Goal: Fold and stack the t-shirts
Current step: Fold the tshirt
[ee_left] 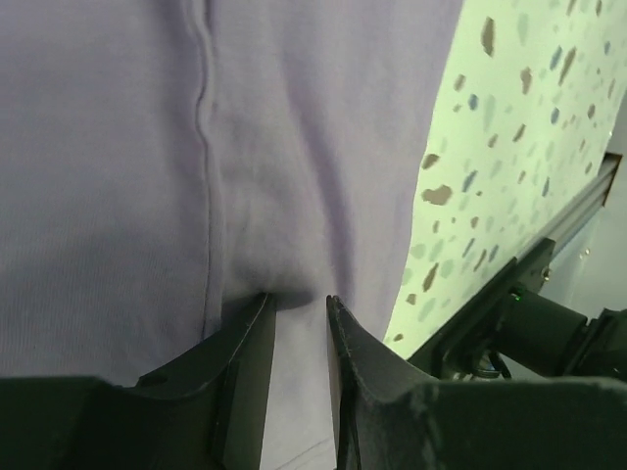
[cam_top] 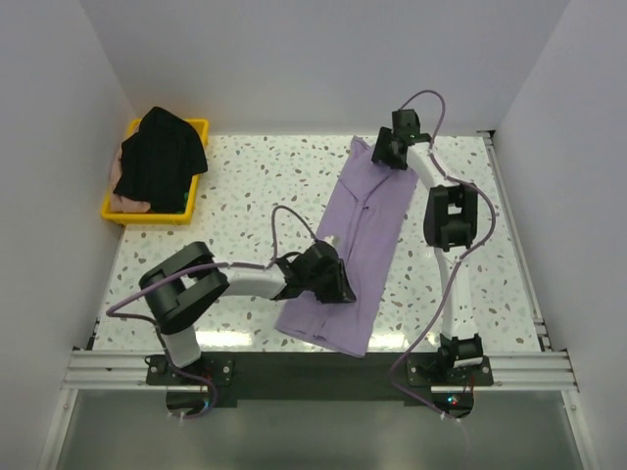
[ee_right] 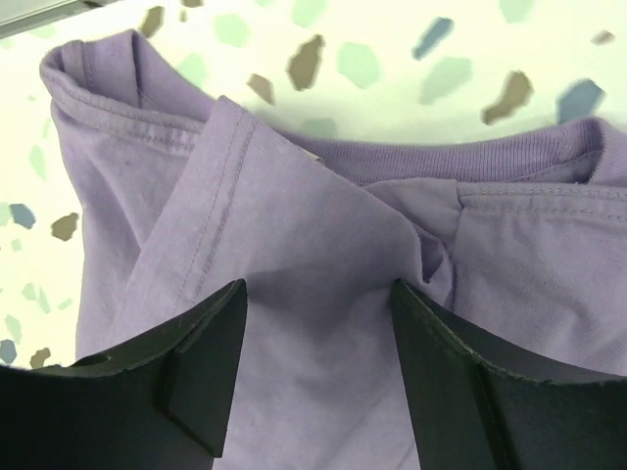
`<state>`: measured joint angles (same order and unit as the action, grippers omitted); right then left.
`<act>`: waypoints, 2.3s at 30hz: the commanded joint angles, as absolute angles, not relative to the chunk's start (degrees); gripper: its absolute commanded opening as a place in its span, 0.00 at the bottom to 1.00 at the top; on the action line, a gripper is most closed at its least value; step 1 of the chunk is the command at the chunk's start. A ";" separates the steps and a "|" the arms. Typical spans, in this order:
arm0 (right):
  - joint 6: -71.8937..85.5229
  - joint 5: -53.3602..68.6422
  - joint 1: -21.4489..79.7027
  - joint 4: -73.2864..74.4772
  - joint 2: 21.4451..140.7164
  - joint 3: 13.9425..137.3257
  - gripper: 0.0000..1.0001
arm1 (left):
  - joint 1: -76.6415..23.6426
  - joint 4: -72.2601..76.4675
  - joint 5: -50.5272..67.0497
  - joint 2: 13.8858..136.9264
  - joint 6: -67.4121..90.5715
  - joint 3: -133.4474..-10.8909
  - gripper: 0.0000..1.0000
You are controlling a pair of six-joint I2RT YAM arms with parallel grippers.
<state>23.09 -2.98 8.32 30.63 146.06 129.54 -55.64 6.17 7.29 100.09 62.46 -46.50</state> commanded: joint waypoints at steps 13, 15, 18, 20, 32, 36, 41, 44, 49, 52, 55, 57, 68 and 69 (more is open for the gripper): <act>14.77 2.20 10.99 27.95 148.98 134.56 0.75 | -58.89 4.31 13.27 111.10 61.00 -57.03 0.36; 14.94 2.20 10.99 27.25 146.79 133.34 0.78 | -58.89 3.87 13.62 109.78 59.42 -58.00 0.39; 15.20 1.93 10.90 26.54 142.93 131.93 0.85 | -58.45 3.34 14.50 107.33 57.14 -59.76 0.45; 15.47 2.11 10.81 26.80 140.73 131.66 0.88 | -57.75 3.34 14.85 104.52 56.08 -60.21 0.49; 25.91 0.62 11.34 27.60 106.82 100.15 0.93 | -48.79 -5.80 5.19 80.52 50.72 -47.12 0.57; 28.56 -0.96 12.04 24.00 94.24 81.59 0.89 | -46.67 -7.38 2.65 76.47 49.31 -43.86 0.57; 27.25 -6.49 16.60 24.77 94.11 74.44 0.86 | -46.58 -7.73 1.85 73.92 49.57 -40.96 0.57; 27.07 -11.14 20.73 26.88 98.42 76.81 0.80 | -46.49 -7.91 1.15 72.78 49.83 -39.82 0.57; 26.63 -16.78 23.90 27.51 108.27 81.64 0.78 | -46.58 -8.17 0.09 72.07 49.92 -38.50 0.57; 25.49 -20.21 24.78 28.03 112.84 85.59 0.78 | -46.50 -8.09 0.18 73.29 49.48 -38.32 0.57; 24.52 -22.85 25.13 27.60 114.52 87.53 0.78 | -46.58 -7.74 0.18 75.05 49.13 -38.15 0.57; 24.08 -24.07 25.14 27.07 115.22 88.41 0.78 | -46.58 -7.47 0.18 75.76 48.96 -37.88 0.56; 21.36 -24.78 25.58 31.20 122.52 97.38 0.79 | -46.50 -6.42 -1.49 78.13 47.99 -37.62 0.56; 21.36 -24.87 25.58 31.11 122.43 97.12 0.79 | -46.58 -6.33 -1.41 78.31 47.99 -37.53 0.56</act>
